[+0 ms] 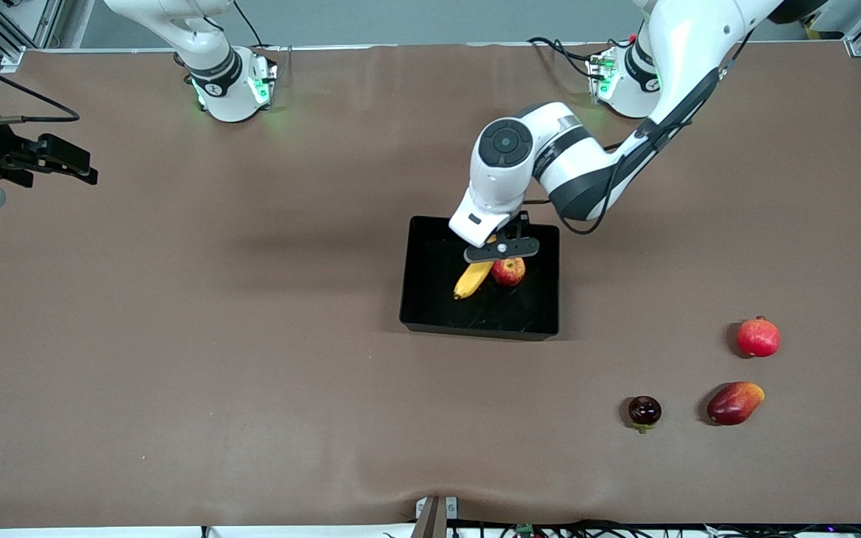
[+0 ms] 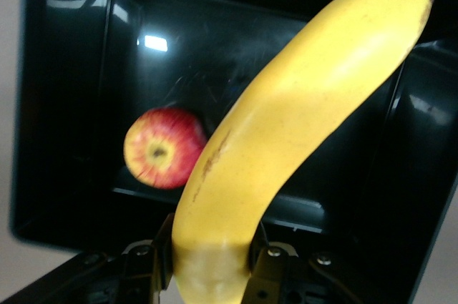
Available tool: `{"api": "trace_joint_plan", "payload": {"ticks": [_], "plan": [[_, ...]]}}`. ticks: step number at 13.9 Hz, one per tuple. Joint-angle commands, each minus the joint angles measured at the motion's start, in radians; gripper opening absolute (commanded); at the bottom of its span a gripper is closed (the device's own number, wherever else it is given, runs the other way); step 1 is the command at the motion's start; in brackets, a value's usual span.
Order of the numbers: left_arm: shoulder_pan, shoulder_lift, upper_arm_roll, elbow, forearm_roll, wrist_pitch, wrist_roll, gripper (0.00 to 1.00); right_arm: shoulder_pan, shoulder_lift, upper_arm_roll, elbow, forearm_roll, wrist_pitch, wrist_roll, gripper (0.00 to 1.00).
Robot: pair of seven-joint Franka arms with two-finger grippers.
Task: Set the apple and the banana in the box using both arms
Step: 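Carry the banana over the black tray with the left gripper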
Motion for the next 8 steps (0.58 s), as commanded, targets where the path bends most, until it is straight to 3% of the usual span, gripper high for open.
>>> {"api": "trace_joint_plan", "payload": {"ticks": [1, 4, 8], "plan": [[-0.121, 0.093, 0.093, 0.153, 0.030, -0.022, -0.015, 0.00, -0.006, 0.008, 0.004, 0.018, 0.014, -0.010, -0.009, 1.00], [-0.240, 0.115, 0.214, 0.196, 0.028, -0.022, -0.003, 0.00, -0.006, 0.008, 0.004, 0.018, 0.016, -0.009, -0.011, 1.00], [-0.268, 0.116, 0.237, 0.192, 0.036, -0.023, 0.004, 0.00, -0.006, 0.008, 0.004, 0.018, 0.017, -0.007, -0.009, 1.00]]}}
